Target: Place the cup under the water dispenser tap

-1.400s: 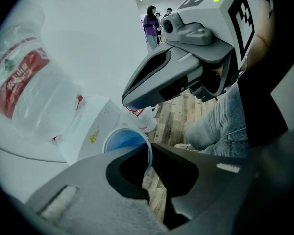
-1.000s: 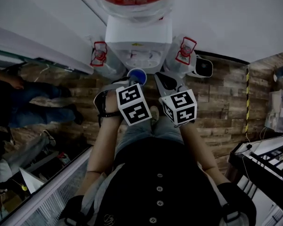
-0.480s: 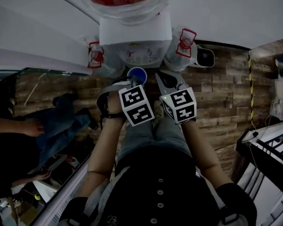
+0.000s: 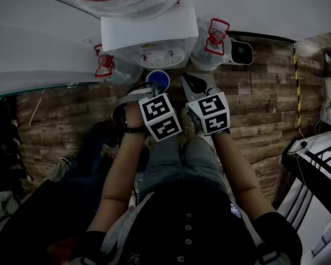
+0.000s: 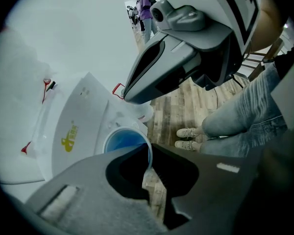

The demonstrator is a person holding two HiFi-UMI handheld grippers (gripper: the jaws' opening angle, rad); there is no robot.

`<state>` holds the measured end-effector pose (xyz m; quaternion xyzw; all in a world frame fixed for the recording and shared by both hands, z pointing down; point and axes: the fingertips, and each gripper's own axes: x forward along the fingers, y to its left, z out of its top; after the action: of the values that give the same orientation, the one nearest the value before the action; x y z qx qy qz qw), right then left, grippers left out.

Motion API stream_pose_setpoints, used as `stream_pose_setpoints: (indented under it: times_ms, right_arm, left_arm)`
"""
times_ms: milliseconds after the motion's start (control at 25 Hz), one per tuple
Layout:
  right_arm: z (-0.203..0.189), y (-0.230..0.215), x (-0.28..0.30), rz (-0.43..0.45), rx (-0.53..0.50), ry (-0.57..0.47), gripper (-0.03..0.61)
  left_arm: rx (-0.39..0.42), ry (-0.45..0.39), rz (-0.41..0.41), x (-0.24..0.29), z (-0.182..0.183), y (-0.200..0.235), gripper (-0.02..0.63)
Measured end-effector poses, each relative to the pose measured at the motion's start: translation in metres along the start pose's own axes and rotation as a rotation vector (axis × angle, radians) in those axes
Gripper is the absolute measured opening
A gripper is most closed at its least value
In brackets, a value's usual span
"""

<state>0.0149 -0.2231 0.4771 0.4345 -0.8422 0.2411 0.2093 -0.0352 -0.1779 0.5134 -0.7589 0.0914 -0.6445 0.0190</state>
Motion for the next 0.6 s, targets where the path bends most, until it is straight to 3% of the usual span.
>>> stream_pose_setpoints:
  times_ms: [600]
  right_arm:
    - [-0.047, -0.024, 0.054, 0.012, 0.013, 0.04, 0.0]
  left_arm:
    - [-0.009, 0.026, 0.05, 0.078, -0.005, 0.015, 0.023]
